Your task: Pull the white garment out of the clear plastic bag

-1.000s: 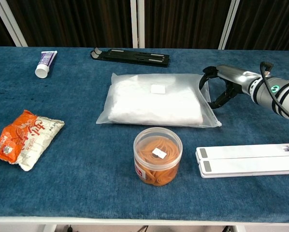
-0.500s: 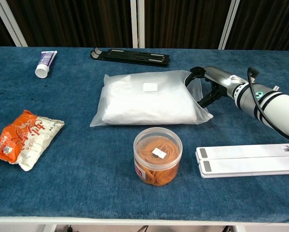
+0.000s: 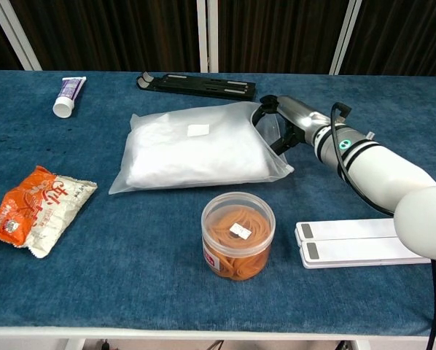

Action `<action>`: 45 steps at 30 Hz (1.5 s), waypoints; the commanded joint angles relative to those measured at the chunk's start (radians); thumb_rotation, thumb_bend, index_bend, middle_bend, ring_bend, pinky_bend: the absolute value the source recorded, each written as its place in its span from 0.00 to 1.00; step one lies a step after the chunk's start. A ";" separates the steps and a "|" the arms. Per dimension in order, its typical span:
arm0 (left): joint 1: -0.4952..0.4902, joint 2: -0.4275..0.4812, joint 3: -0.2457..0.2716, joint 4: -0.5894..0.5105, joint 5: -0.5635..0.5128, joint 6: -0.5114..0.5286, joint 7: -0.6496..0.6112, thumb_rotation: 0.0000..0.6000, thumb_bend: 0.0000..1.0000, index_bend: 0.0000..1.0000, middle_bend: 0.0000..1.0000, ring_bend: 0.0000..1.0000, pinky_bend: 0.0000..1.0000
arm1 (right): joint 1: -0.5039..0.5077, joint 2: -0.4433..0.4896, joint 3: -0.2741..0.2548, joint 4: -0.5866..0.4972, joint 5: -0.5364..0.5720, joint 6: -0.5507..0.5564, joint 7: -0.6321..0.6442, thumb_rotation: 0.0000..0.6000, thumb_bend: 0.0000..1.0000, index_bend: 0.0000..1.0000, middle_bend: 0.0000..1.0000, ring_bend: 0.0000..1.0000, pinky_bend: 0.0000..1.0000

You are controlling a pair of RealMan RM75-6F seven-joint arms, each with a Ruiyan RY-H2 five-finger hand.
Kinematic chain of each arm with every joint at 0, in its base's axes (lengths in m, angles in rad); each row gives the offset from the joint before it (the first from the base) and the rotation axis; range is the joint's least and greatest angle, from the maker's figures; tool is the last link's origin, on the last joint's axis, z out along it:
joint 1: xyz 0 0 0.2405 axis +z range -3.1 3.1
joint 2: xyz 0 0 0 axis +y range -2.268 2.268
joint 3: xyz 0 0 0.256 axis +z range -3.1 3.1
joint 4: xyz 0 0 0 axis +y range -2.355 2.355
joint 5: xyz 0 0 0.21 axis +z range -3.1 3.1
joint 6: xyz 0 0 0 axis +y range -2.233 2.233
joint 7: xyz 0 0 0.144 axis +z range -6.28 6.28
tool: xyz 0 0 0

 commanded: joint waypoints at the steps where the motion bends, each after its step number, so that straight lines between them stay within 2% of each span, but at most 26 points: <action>1: 0.001 0.001 0.000 0.000 0.001 0.000 -0.001 1.00 0.13 0.30 0.21 0.10 0.16 | 0.024 -0.018 0.005 0.012 -0.012 -0.005 -0.027 1.00 0.32 0.39 0.03 0.00 0.00; 5: 0.005 0.003 0.001 -0.002 0.001 0.003 -0.004 1.00 0.13 0.30 0.21 0.10 0.16 | 0.058 -0.062 0.003 0.062 -0.012 -0.015 -0.085 1.00 0.33 0.41 0.05 0.00 0.00; 8: 0.009 0.005 0.001 -0.002 0.001 0.007 -0.007 1.00 0.13 0.30 0.21 0.10 0.16 | 0.078 -0.110 0.003 0.120 -0.026 0.004 -0.101 1.00 0.34 0.51 0.09 0.00 0.00; 11: 0.013 0.006 0.000 -0.002 0.000 0.013 -0.009 1.00 0.13 0.30 0.21 0.11 0.16 | 0.099 -0.175 0.011 0.208 -0.046 0.037 -0.090 1.00 0.38 0.62 0.13 0.00 0.00; 15: 0.021 0.011 0.002 -0.002 0.003 0.022 -0.009 1.00 0.13 0.29 0.21 0.10 0.16 | 0.127 -0.256 0.026 0.334 -0.067 0.073 -0.059 1.00 0.44 0.70 0.18 0.00 0.00; 21: 0.030 0.019 0.004 0.003 0.002 0.028 -0.010 1.00 0.13 0.29 0.20 0.10 0.16 | 0.123 -0.284 0.018 0.409 -0.116 0.137 0.022 1.00 0.49 0.79 0.25 0.00 0.00; 26: -0.001 0.026 -0.001 0.002 0.008 -0.020 -0.010 1.00 0.13 0.29 0.20 0.10 0.16 | 0.062 -0.218 -0.004 0.351 -0.143 0.171 0.057 1.00 0.49 0.80 0.25 0.00 0.00; 30: -0.059 0.034 -0.019 -0.010 0.014 -0.096 0.006 1.00 0.13 0.30 0.20 0.10 0.16 | 0.001 -0.128 -0.013 0.234 -0.143 0.192 0.044 1.00 0.49 0.80 0.25 0.00 0.00; 36: -0.200 0.001 -0.075 -0.020 -0.020 -0.289 0.021 1.00 0.13 0.33 0.20 0.10 0.17 | -0.080 -0.015 -0.021 0.075 -0.104 0.197 -0.053 1.00 0.49 0.80 0.25 0.00 0.00; 41: -0.324 -0.087 -0.138 0.027 -0.098 -0.460 0.042 1.00 0.12 0.34 0.20 0.10 0.17 | -0.116 -0.001 -0.011 0.059 -0.063 0.194 -0.075 1.00 0.49 0.80 0.25 0.00 0.00; 45: -0.400 -0.169 -0.179 0.095 -0.165 -0.557 0.082 1.00 0.13 0.34 0.20 0.11 0.17 | -0.128 -0.013 -0.008 0.080 -0.052 0.190 -0.067 1.00 0.49 0.80 0.25 0.00 0.00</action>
